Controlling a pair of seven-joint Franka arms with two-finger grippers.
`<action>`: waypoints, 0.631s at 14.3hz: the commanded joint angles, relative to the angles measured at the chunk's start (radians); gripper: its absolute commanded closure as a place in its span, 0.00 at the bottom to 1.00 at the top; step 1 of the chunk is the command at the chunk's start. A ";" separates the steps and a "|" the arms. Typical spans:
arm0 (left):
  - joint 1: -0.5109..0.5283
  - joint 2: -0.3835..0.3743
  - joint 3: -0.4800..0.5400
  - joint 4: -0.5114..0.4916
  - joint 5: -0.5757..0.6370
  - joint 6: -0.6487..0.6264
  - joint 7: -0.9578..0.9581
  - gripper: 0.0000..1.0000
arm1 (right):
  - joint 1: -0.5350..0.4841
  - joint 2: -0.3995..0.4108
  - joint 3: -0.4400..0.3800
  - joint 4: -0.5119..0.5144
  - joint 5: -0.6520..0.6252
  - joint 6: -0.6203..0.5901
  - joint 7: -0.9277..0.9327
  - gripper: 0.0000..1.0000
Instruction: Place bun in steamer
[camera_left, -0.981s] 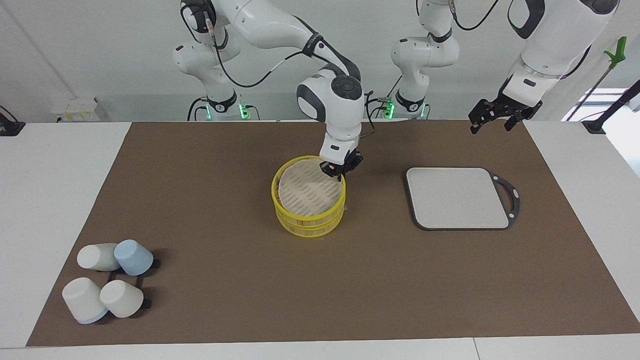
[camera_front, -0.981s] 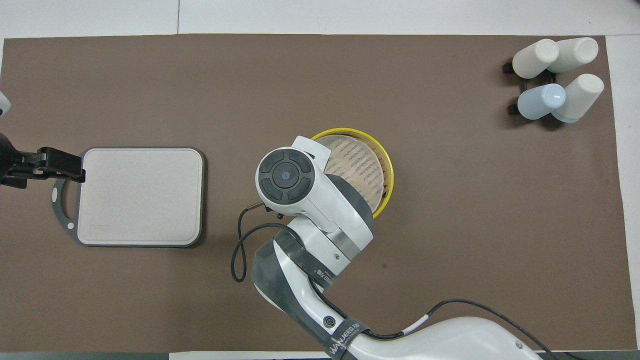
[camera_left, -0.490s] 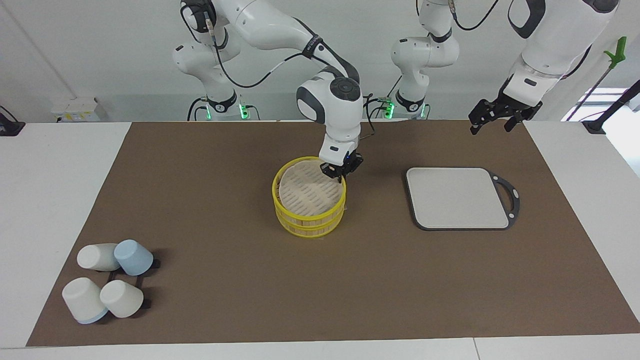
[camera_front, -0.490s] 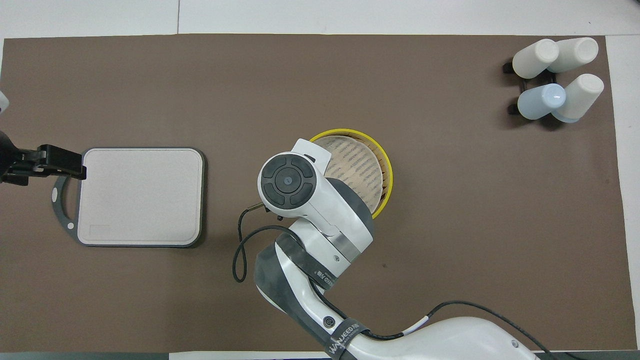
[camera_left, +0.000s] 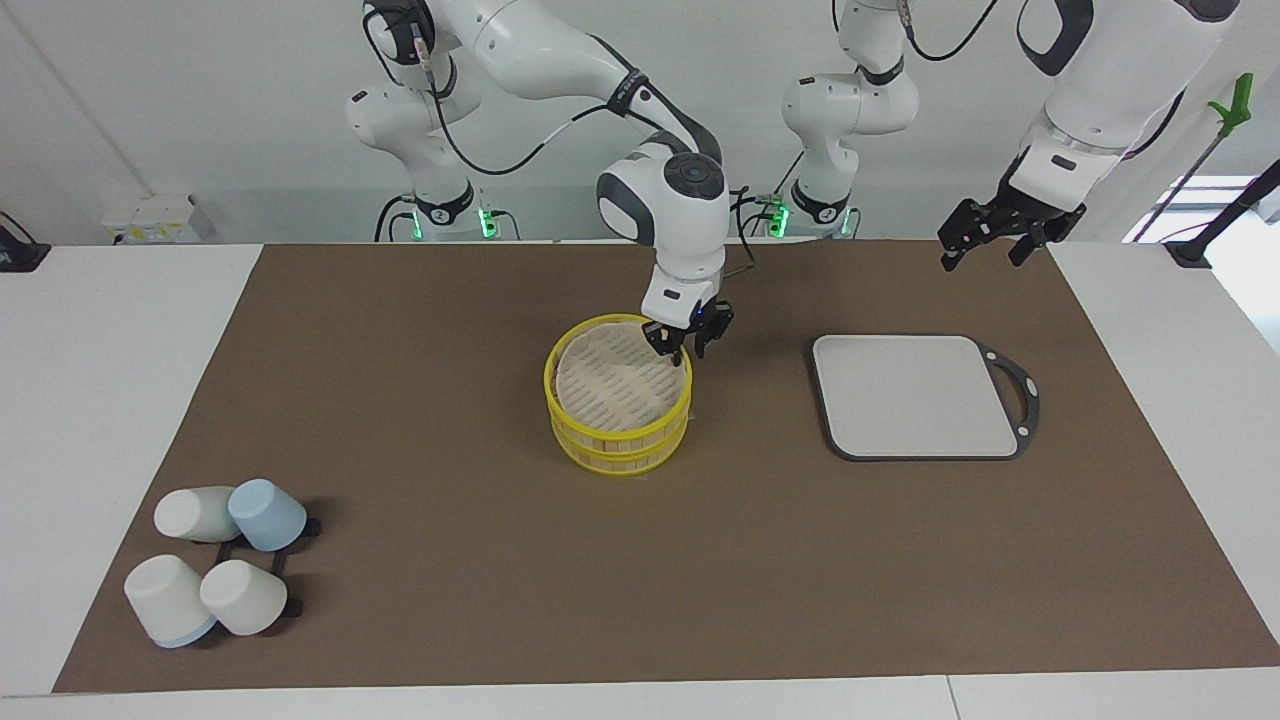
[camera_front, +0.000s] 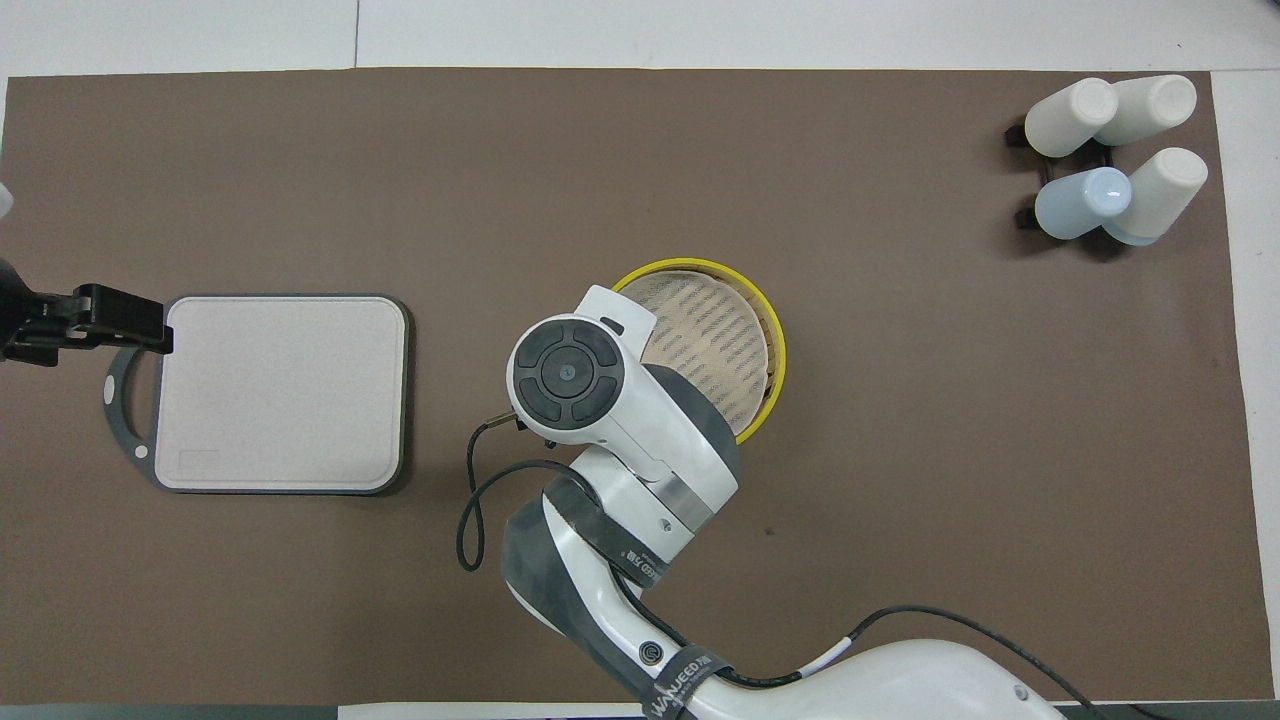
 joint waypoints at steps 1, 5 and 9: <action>0.014 -0.012 -0.001 -0.008 -0.019 0.013 0.018 0.00 | -0.019 -0.025 -0.005 0.036 -0.005 -0.019 0.023 0.00; 0.014 -0.017 -0.001 -0.018 -0.017 0.024 0.019 0.00 | -0.147 -0.110 -0.009 0.136 -0.007 -0.227 -0.006 0.00; 0.012 -0.018 -0.001 -0.020 -0.017 0.031 0.018 0.00 | -0.397 -0.282 -0.005 0.121 0.009 -0.509 -0.118 0.00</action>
